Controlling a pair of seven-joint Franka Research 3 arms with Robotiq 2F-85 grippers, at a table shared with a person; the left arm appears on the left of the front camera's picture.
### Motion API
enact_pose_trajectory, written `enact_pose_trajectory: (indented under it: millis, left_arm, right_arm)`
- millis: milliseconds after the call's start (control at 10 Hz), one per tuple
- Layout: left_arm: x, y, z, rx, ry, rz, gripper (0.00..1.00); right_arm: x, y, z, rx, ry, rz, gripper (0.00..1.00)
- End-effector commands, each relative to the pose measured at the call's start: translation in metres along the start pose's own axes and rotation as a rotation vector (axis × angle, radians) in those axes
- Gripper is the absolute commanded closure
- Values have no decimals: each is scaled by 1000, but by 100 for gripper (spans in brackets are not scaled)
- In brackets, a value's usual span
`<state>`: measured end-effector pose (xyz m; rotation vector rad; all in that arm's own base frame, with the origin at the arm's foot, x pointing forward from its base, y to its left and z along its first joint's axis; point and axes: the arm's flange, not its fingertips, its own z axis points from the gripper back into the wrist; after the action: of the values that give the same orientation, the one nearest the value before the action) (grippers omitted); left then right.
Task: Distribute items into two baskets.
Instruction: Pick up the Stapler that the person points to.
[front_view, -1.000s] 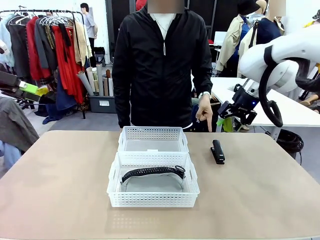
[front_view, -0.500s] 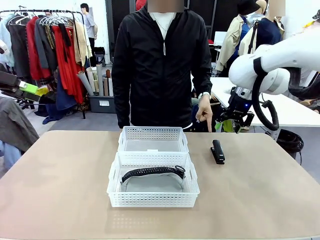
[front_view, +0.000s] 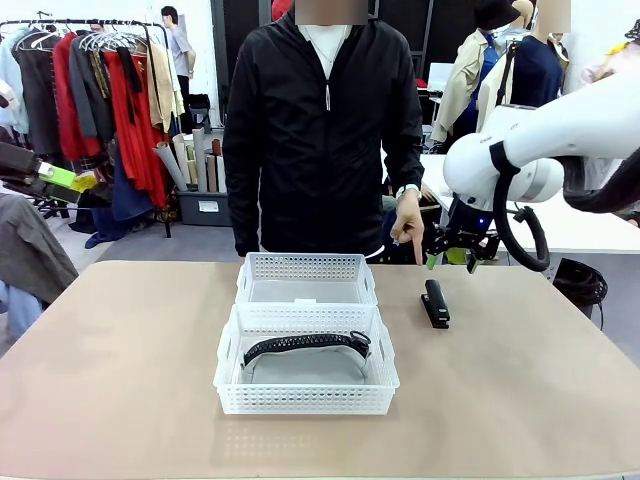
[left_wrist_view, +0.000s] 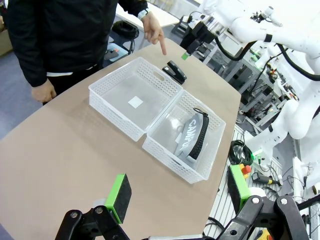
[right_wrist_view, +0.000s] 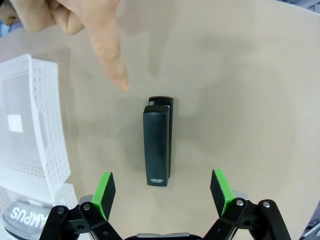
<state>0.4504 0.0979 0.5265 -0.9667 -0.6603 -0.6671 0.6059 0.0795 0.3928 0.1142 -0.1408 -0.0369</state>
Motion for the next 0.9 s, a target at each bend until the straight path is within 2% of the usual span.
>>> enact_pose_trajectory:
  millis: [0, 500, 800]
  left_arm:
    - [0, -1, 1, 4, -2, -2, 0]
    - [0, -1, 1, 4, -2, -2, 0]
    - [0, -1, 1, 4, -2, -2, 0]
  right_arm:
    - [0, 8, -10, -63, -41, -23, 0]
    - [-6, 14, -44, -68, -58, 1, 0]
    - [-15, 18, -57, -67, -31, 18, 0]
